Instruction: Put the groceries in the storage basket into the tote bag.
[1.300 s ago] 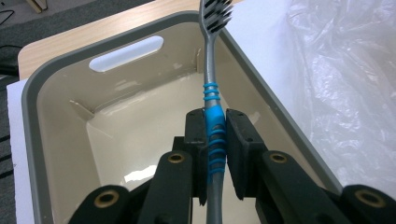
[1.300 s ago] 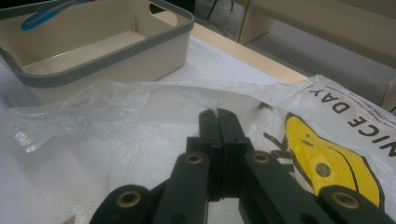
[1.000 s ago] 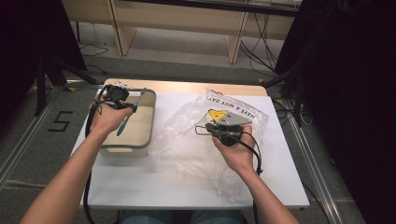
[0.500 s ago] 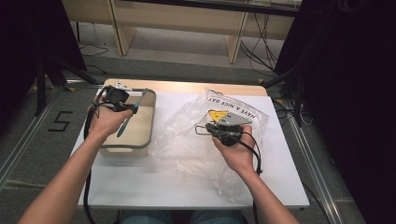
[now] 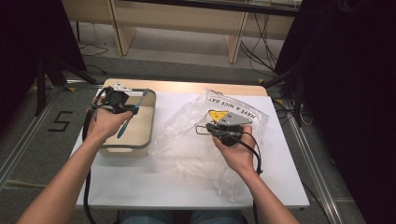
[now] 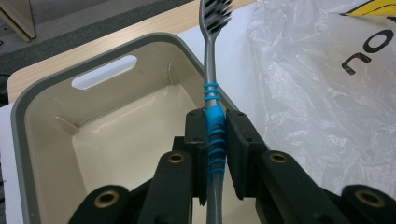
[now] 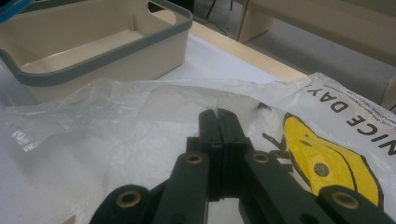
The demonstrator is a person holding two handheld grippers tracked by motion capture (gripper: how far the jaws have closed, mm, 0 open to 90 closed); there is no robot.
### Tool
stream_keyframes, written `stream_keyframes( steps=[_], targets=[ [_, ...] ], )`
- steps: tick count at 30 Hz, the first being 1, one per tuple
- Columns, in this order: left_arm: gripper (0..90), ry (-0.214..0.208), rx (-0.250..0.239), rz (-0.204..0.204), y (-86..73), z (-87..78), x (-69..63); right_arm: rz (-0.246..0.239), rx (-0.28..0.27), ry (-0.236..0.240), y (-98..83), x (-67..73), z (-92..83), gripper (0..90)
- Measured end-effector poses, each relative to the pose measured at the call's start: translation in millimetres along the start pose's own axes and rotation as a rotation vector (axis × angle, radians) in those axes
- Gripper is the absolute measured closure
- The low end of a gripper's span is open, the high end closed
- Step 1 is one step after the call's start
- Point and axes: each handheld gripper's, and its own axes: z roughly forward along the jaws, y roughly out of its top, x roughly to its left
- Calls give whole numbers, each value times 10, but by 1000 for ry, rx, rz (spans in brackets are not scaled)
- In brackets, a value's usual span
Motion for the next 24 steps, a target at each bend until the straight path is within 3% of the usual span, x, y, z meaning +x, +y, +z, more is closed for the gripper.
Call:
stream_keyframes(
  steps=[24],
  targets=[
    [789, -7, -17, 22, -53, -99, -52, 1, 1, -1, -3, -2, 7, 900]
  ],
)
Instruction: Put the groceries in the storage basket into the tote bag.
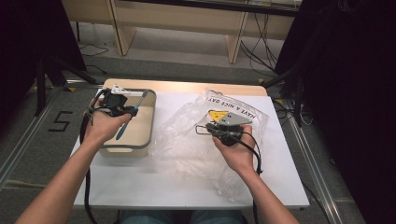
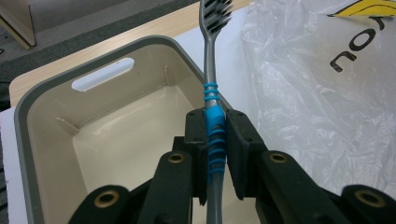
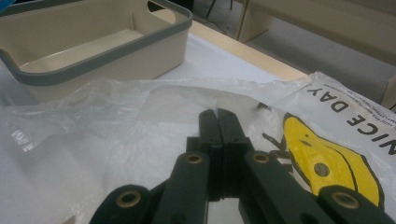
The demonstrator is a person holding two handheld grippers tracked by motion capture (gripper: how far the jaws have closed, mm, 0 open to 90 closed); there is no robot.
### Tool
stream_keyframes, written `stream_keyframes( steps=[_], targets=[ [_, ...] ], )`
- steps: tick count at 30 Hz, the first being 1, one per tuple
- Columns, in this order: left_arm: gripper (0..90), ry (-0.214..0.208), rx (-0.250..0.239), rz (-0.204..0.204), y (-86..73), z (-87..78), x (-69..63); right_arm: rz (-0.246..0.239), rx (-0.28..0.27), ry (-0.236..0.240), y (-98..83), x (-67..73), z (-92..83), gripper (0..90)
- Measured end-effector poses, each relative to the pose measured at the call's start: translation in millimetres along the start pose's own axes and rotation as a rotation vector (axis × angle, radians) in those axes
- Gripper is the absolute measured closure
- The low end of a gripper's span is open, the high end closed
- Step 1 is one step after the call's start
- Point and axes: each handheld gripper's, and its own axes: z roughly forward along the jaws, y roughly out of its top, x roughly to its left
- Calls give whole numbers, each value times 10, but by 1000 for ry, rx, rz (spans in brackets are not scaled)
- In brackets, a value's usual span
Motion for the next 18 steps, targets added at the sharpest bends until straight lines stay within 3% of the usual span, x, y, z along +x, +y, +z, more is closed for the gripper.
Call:
stream_keyframes(
  steps=[18],
  targets=[
    [790, -11, -10, 11, -39, -54, -38, -3, 4, 0, -3, -1, 1, 900]
  ],
)
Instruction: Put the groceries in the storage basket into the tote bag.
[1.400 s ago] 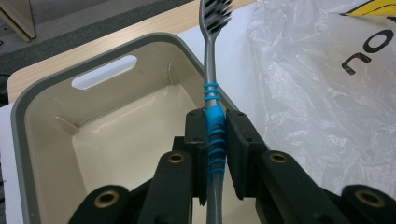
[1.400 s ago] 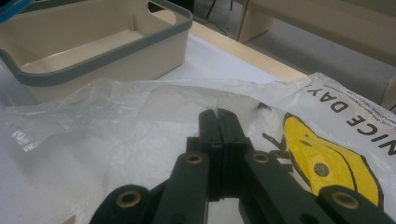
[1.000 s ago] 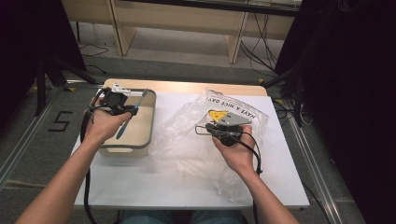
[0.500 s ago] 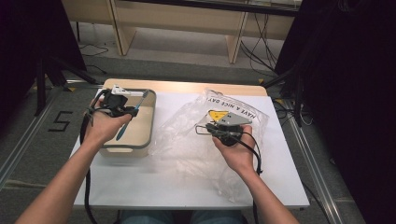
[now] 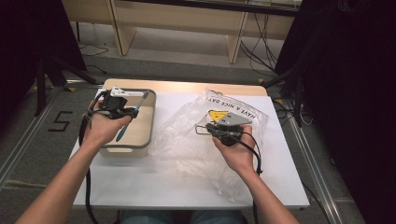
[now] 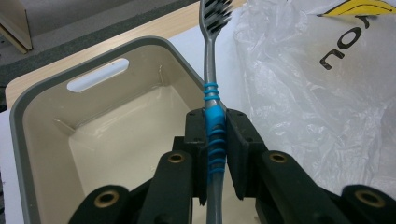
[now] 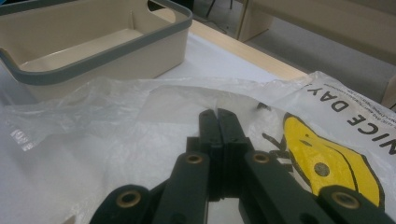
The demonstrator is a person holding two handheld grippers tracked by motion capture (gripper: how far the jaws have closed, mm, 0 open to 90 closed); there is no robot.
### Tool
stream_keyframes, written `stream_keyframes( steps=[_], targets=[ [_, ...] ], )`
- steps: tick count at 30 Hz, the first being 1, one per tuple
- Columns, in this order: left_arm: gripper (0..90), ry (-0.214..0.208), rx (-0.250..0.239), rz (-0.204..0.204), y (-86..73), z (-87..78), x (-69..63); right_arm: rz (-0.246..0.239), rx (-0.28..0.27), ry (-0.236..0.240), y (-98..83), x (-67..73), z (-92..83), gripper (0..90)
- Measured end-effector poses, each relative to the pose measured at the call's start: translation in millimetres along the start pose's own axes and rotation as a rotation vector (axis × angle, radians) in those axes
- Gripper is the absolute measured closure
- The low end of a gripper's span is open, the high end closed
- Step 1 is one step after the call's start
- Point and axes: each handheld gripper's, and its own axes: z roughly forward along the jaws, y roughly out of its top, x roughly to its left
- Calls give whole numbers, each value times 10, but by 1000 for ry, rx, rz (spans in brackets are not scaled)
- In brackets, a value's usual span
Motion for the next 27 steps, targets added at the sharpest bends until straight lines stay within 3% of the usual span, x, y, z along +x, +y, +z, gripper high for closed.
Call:
stream_keyframes(
  steps=[27],
  targets=[
    [790, -23, -32, 30, -53, -120, -142, 4, 4, -1, -8, -6, 6, 900]
  ],
)
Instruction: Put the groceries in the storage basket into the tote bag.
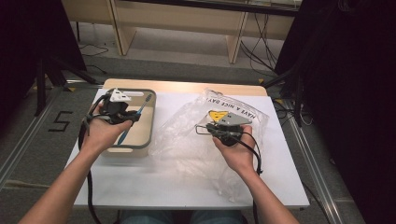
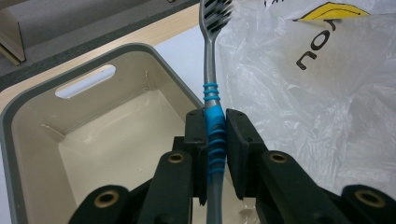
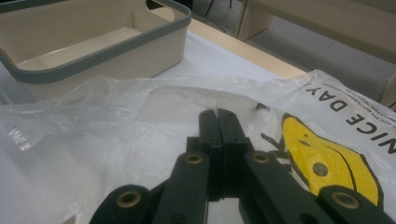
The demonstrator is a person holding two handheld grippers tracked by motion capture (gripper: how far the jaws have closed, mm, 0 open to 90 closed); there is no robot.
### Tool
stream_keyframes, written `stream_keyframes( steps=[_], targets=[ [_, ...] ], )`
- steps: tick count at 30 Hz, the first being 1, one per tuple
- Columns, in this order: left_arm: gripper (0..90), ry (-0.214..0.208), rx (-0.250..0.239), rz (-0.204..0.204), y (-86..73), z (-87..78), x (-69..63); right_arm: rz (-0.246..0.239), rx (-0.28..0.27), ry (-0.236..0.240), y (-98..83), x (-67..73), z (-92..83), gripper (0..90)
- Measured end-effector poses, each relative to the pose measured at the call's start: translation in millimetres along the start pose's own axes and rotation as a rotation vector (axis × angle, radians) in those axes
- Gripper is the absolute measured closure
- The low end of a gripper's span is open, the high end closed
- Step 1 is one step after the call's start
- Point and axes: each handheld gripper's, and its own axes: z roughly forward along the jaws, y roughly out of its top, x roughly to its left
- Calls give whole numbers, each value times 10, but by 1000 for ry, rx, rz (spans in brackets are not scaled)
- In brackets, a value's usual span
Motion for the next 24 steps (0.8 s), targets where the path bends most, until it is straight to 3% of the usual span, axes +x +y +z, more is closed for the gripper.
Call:
stream_keyframes(
  steps=[24],
  targets=[
    [790, -44, -10, 18, -66, -63, -128, 5, 1, -1, -4, -2, 0, 900]
  ],
)
